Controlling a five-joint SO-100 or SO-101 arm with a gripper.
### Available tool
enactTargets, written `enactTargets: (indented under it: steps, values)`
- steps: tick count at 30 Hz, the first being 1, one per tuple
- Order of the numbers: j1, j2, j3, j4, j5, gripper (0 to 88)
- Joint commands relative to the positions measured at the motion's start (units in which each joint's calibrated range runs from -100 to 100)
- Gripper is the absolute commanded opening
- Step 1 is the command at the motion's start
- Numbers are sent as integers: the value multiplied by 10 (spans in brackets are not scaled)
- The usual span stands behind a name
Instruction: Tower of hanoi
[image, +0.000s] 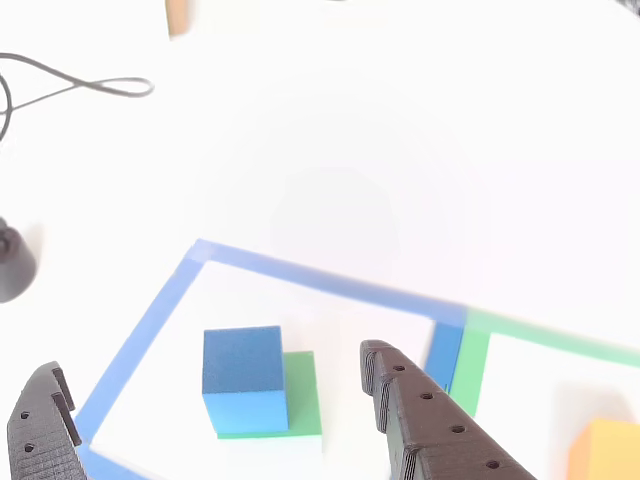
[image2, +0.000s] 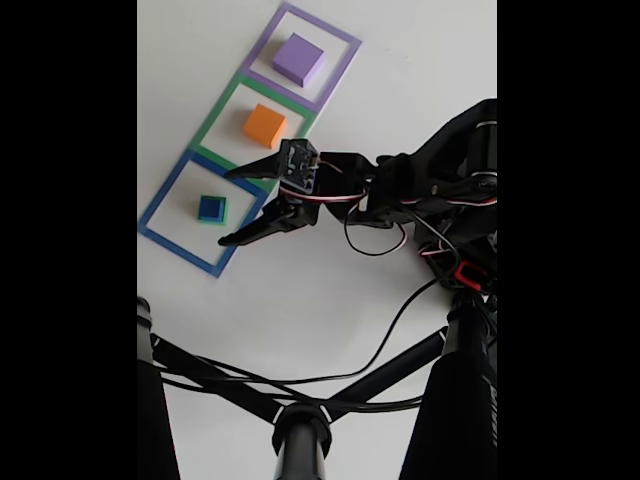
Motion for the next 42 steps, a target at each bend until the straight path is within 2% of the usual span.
enactTargets:
  steps: [1,9,23,42]
  values:
    - [-8,45,-37,-58,0,343]
    - [-11,139,-78,-130,0,341]
    - [-24,220,-118,-182,0,338]
    - [-19,263,-128,-190,0,330]
